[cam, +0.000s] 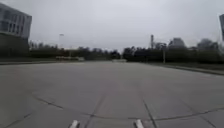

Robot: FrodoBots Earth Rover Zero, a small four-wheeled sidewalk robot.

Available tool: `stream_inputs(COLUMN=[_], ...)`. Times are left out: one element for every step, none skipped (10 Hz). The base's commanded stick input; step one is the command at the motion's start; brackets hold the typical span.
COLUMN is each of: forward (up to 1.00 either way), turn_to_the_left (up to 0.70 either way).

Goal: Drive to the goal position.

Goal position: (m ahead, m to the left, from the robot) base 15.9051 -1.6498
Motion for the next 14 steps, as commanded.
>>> stream_inputs(forward=[1.0, 1.0, 1.0, 1.0, 1.0, 1.0, 1.0, 1.0, 1.0, 1.0, 1.0, 1.0, 1.0, 1.0], turn_to_the_left=[-0.08, -0.14, -0.31, -0.39, -0.4, -0.25, -0.06, -0.04, -0.11, -0.19, -0.12, 0.0, 0.0, 0.0])
